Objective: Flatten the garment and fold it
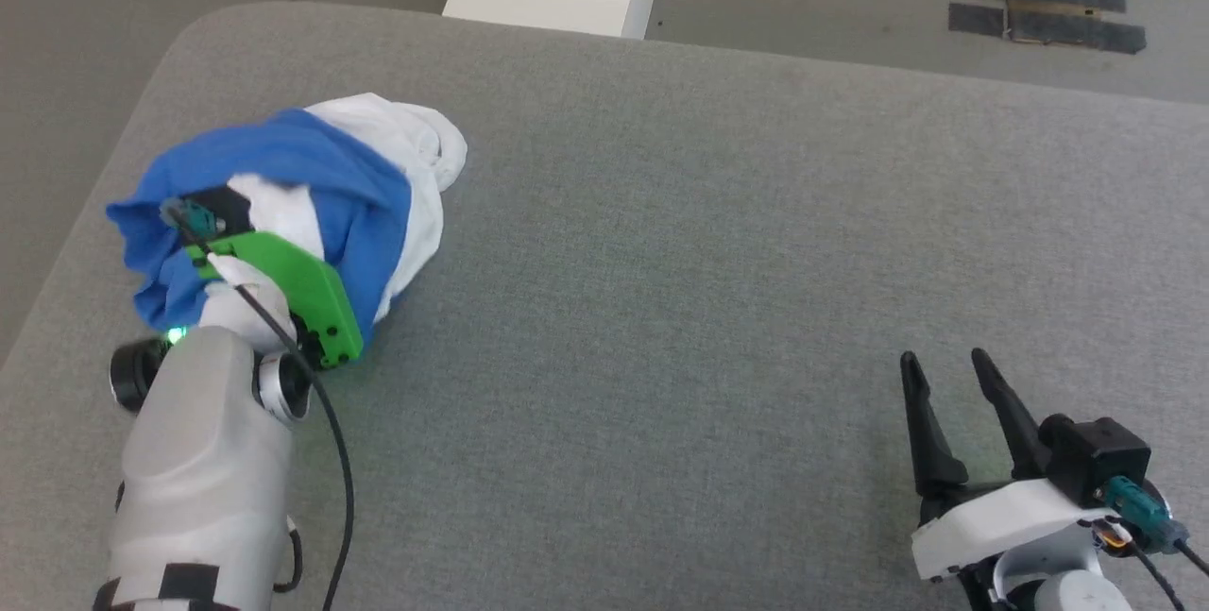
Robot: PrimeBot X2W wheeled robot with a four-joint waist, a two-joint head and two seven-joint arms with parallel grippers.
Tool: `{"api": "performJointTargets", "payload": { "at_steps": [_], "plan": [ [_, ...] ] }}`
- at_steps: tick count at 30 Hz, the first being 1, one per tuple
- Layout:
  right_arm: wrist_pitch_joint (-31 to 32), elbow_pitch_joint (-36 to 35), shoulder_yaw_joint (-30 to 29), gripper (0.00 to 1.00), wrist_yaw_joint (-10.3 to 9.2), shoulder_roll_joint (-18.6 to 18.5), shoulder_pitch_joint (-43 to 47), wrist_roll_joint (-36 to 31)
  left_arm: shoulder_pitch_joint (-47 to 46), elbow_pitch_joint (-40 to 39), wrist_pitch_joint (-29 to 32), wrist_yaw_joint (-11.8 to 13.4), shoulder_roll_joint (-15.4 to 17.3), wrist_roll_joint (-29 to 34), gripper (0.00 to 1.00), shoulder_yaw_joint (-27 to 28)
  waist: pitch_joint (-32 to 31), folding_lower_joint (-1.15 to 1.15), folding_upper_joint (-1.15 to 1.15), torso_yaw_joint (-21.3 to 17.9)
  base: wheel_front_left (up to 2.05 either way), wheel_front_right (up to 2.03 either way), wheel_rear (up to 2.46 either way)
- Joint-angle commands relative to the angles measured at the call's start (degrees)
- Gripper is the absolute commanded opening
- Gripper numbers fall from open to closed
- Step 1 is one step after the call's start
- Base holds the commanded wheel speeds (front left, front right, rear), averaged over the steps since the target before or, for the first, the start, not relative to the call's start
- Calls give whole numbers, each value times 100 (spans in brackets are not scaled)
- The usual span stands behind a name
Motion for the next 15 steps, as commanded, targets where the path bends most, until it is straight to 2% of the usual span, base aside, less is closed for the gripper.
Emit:
{"api": "performJointTargets", "payload": {
  "at_steps": [1,5,9,12,15],
  "plan": [
    [-61,51,39,100,-9,-1,-84,53,-159,-120,-245,-92,26,32,0,-33,-198,-1,0,-2,0,0,0],
    [-168,239,140,100,-9,-1,-61,211,-739,-492,-979,-371,-118,13,0,-129,-533,-1,0,-103,0,0,0],
    [-268,424,204,100,-9,-1,15,380,-1327,-1003,-1425,-703,-354,-48,0,-350,-840,-1,0,-343,0,0,0],
    [-330,541,205,100,-9,-1,79,476,-1637,-1423,-1537,-847,-525,-127,0,-609,-1000,-1,0,-552,0,0,0],
    [-382,632,174,100,-9,-1,159,539,-1725,-1755,-1309,-918,-656,-248,0,-968,-1103,-1,0,-782,0,0,0]
  ]
}}
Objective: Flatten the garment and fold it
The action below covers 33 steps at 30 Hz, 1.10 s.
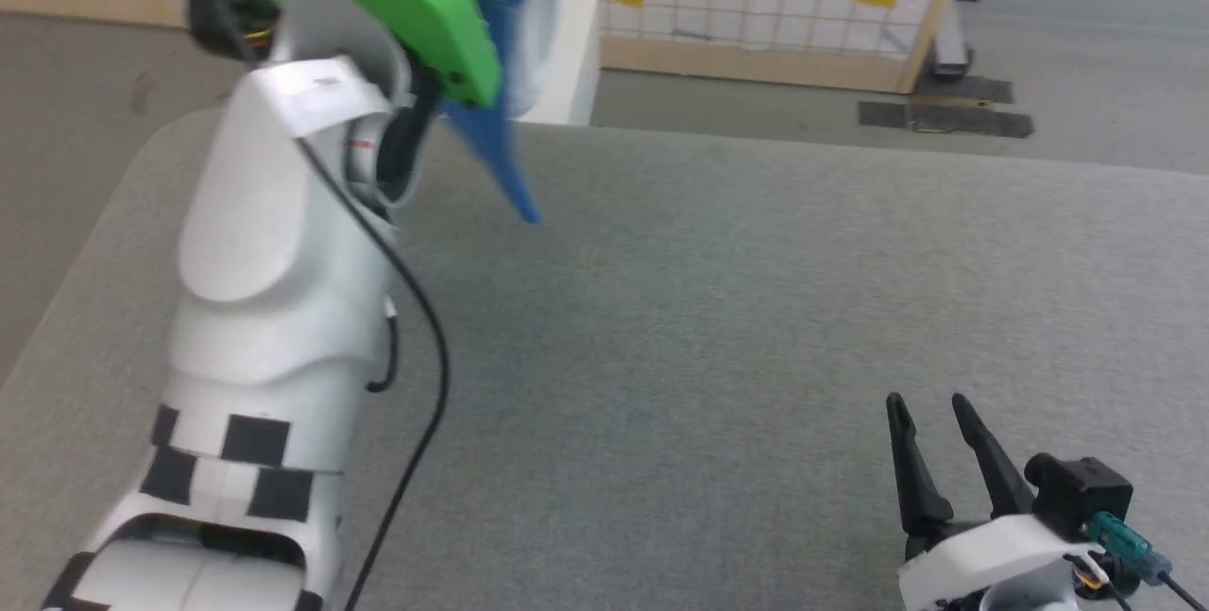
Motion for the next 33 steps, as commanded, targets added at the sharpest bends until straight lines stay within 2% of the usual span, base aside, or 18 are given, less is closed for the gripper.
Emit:
{"api": "performJointTargets", "payload": {
  "at_steps": [1,5,14,18,19,25,27,30,33],
  "plan": [
    [-54,48,-28,100,-9,-4,95,51,31,-55,192,-36,-61,-91,0,-186,-287,0,0,-403,0,0,0],
    [-92,106,-89,100,-9,-4,168,72,544,-100,771,-64,-122,-217,0,-699,-326,0,0,-631,0,0,0],
    [-125,125,-192,100,-9,-4,267,66,2770,420,1986,-47,-210,-794,0,-1639,-306,0,0,-972,0,0,0],
    [-133,109,-241,100,-9,-4,261,86,3436,421,2238,73,-223,-1113,0,-1758,-260,0,0,-959,0,0,0],
    [-134,110,-247,100,-9,-4,263,100,3510,371,2207,125,-224,-1180,100,-1732,-258,0,0,-938,0,0,0],
    [-142,174,-247,100,-9,-4,275,158,3705,-524,1346,533,-231,-2052,100,-930,-374,0,0,-751,0,0,0],
    [-143,189,-251,100,-9,-4,265,182,3747,-831,962,674,-135,-2017,100,-671,-422,0,0,-696,0,0,0],
    [-144,201,-266,100,-9,-4,238,165,3940,-1212,289,723,84,-1893,100,-341,-469,0,0,-602,0,0,0],
    [-130,217,-312,100,-9,-4,184,153,4178,-1408,-720,880,437,-1273,100,-175,-496,0,0,-521,0,0,0]
  ]
}}
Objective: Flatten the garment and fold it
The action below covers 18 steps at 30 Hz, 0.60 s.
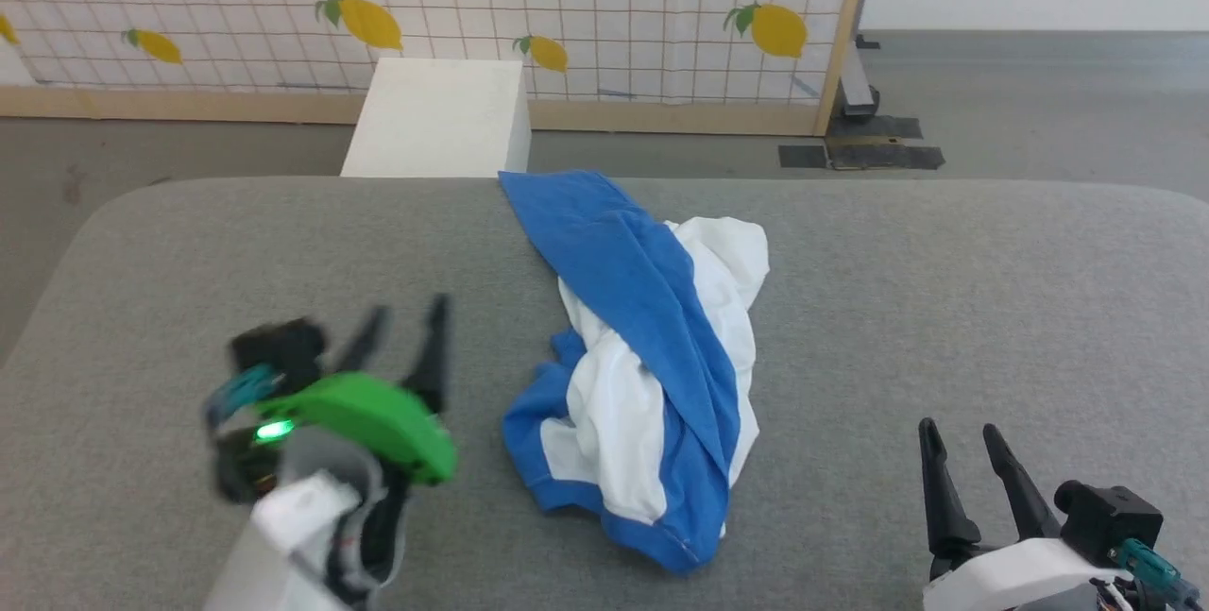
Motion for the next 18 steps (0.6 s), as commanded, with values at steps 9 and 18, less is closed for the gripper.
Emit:
{"api": "performJointTargets", "payload": {
  "at_steps": [9,18],
  "plan": [
    [1143,144,169,100,-9,1,-698,-275,1095,-308,-1631,304,202,1172,100,173,-79,0,0,338,0,0,0],
    [4016,706,1554,100,-9,1,-2342,-667,1348,-571,-1643,237,11,1459,100,391,339,0,0,619,0,0,0]
  ]
}}
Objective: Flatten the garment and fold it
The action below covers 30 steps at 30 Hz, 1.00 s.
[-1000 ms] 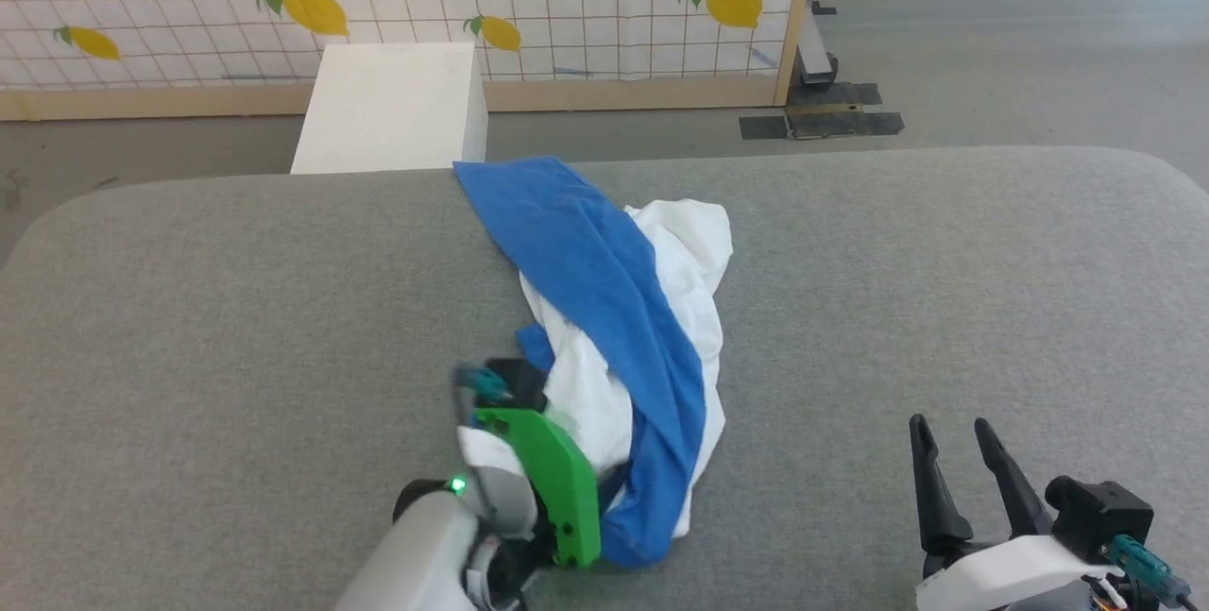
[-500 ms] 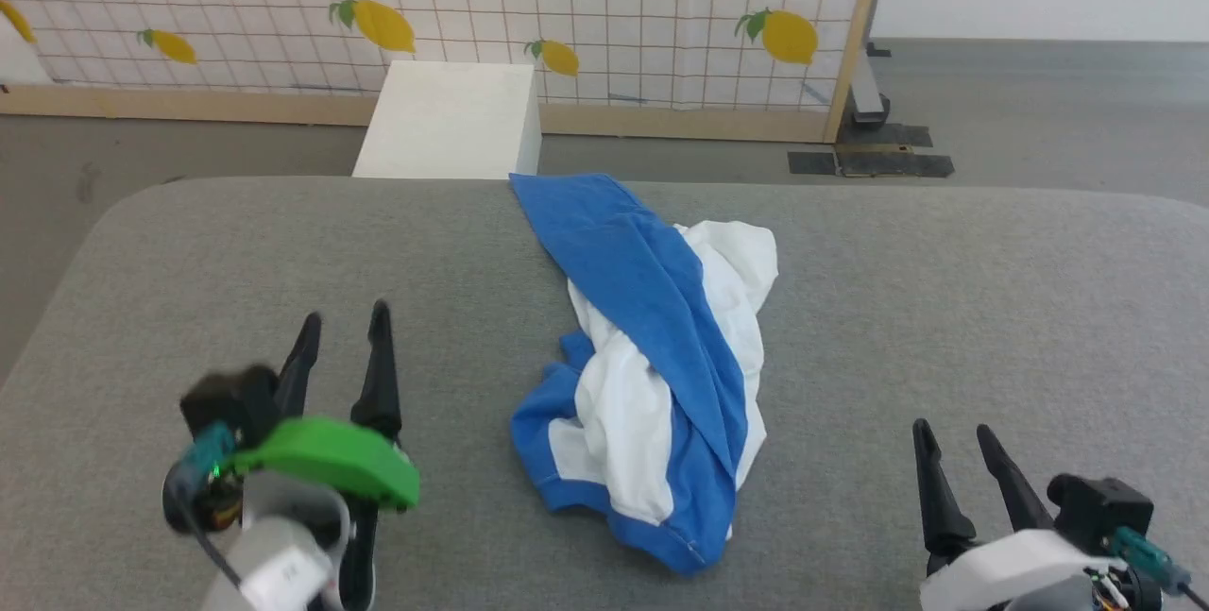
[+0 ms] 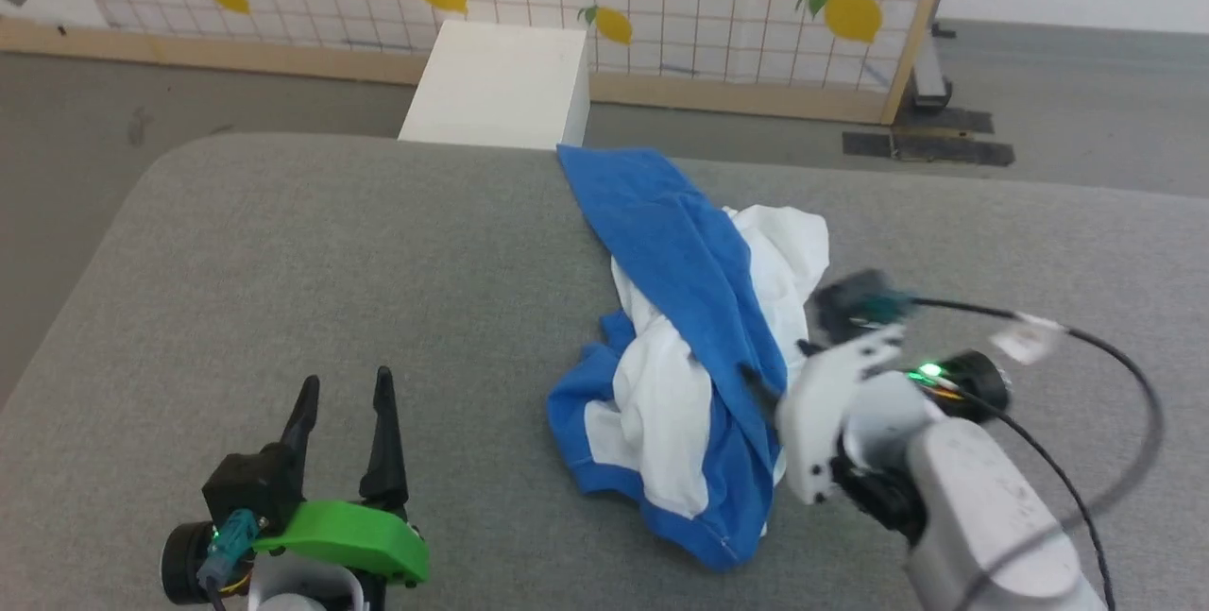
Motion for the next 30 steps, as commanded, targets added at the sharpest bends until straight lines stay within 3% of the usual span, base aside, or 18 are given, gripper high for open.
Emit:
{"api": "performJointTargets", "payload": {
  "at_steps": [1,5,10,11,12,13,17,21,22,23,30],
  "plan": [
    [334,94,215,100,-9,3,-183,-78,28,-13,-43,-54,-61,43,100,11,195,0,0,150,0,0,0],
    [1065,353,684,100,-9,3,-510,-329,-102,60,-44,-200,-172,89,100,-6,354,0,0,270,0,0,0],
    [1163,568,699,100,-9,3,-614,-626,-260,141,-44,-346,-294,174,100,2,489,0,0,371,0,0,0],
    [1133,575,675,72,-9,3,-614,-616,-281,151,-44,-372,-311,187,100,5,500,0,0,373,0,0,0],
    [1049,556,656,29,-9,3,-613,-572,-297,167,-44,-399,-329,206,100,11,508,0,0,365,0,0,0],
    [948,522,647,0,-9,3,-623,-537,-304,178,-44,-415,-341,221,100,20,514,0,0,349,0,0,0],
    [547,368,418,0,-9,3,-628,-363,-300,227,-44,-462,-405,263,100,64,464,0,0,226,0,0,0],
    [24,49,-183,0,-9,3,-580,-198,-273,238,-44,-499,-453,276,100,140,368,0,0,37,0,0,0],
    [-130,-59,-465,0,-9,3,-533,-172,-266,243,-44,-509,-466,283,100,153,332,0,0,-8,0,0,0],
    [-485,-417,-1501,0,-9,3,-309,-164,-256,231,-44,-522,-504,291,100,196,260,0,0,-119,0,0,0],
    [-410,-976,-3953,0,-9,3,880,-365,-183,255,-44,-559,-572,277,100,242,181,0,0,-238,0,0,0]
  ]
}}
